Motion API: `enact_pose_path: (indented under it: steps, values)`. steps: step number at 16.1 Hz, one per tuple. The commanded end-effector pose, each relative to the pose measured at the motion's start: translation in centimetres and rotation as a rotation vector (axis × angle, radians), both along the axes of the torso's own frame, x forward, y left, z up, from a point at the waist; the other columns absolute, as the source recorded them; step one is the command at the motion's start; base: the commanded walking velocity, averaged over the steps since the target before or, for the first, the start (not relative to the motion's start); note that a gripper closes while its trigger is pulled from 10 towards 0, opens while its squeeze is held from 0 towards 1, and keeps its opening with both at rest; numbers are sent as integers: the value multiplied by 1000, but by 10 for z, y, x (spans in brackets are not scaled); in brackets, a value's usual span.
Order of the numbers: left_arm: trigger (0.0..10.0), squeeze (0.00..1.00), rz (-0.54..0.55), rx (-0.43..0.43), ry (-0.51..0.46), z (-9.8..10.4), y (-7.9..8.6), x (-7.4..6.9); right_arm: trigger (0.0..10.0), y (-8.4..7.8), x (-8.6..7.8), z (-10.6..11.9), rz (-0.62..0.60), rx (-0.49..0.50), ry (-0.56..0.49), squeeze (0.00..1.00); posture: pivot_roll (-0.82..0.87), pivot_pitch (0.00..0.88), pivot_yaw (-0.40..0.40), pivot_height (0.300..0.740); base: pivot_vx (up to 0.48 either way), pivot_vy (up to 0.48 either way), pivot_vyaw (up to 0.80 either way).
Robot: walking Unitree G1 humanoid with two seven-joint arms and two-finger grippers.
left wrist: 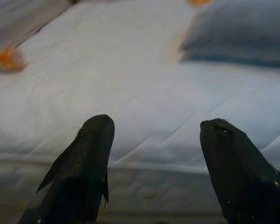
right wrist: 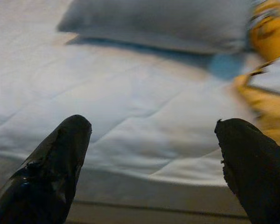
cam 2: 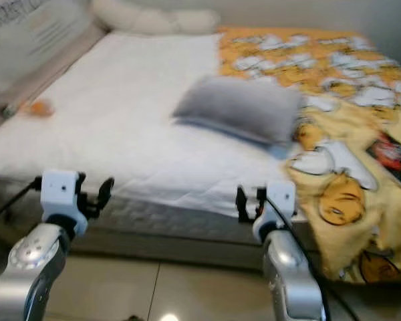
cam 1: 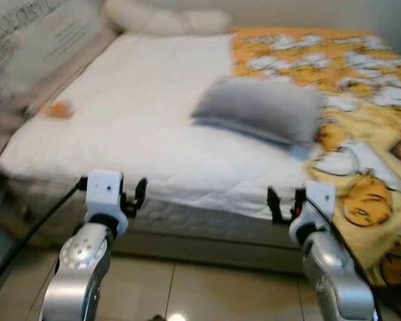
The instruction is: Clean up the room
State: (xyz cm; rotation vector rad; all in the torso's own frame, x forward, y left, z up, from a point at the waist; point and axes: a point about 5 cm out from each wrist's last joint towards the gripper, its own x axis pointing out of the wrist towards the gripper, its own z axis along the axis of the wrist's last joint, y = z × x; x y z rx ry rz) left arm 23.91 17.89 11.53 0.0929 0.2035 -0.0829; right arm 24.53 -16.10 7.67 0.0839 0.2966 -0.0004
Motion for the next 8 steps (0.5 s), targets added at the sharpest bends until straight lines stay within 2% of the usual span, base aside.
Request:
enact_pose_path:
  steps: [1,5,8]
  values:
    - [10000,0,-2,10,1,3,1,0,10000,0,1,6,4,-7,-23,0,-55,0,34,740,0,322,0]
    - [10000,0,0,17,6,1,3,2,10000,-6,0,7,-31,-55,-28,0,-56,0,26,740,0,326,0]
    - [10000,0,10,16,6,-1,4,1,10000,-4,0,7,-32,-58,-36,0,-47,0,5,740,0,316,0]
